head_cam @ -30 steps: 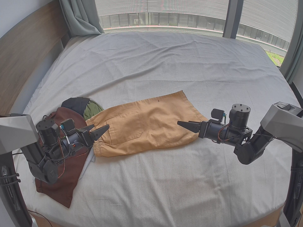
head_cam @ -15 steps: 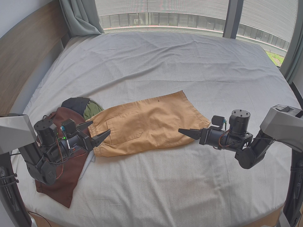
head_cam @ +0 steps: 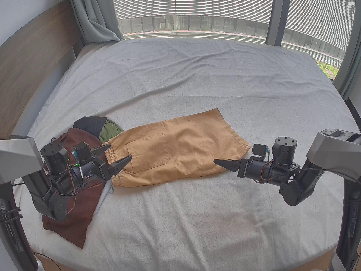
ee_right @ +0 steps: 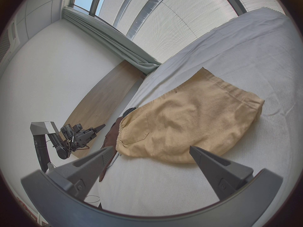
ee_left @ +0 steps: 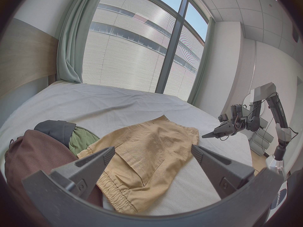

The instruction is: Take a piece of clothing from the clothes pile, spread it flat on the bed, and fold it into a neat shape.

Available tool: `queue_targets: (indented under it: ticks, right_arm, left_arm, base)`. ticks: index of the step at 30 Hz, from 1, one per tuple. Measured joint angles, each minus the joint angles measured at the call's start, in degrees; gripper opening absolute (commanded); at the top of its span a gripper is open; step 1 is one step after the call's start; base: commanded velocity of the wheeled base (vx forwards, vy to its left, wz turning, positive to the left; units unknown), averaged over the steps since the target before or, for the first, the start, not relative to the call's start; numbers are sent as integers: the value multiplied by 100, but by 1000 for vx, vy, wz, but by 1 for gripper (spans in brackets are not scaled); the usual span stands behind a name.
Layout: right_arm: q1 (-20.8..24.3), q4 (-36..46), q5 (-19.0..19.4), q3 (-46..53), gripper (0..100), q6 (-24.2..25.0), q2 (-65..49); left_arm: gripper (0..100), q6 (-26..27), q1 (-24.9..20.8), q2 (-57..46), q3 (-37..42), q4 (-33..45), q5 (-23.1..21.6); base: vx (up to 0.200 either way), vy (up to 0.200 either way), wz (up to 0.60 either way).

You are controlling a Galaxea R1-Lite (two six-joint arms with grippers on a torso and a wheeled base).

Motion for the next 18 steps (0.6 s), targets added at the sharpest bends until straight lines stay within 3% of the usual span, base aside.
queue_targets:
  ticks: [18]
  right_arm:
    - [-55,-101,-2,-39,100,18,606]
  left_arm:
    - [100,-2,22,73,-49,0,6]
  base:
    - [0,0,0]
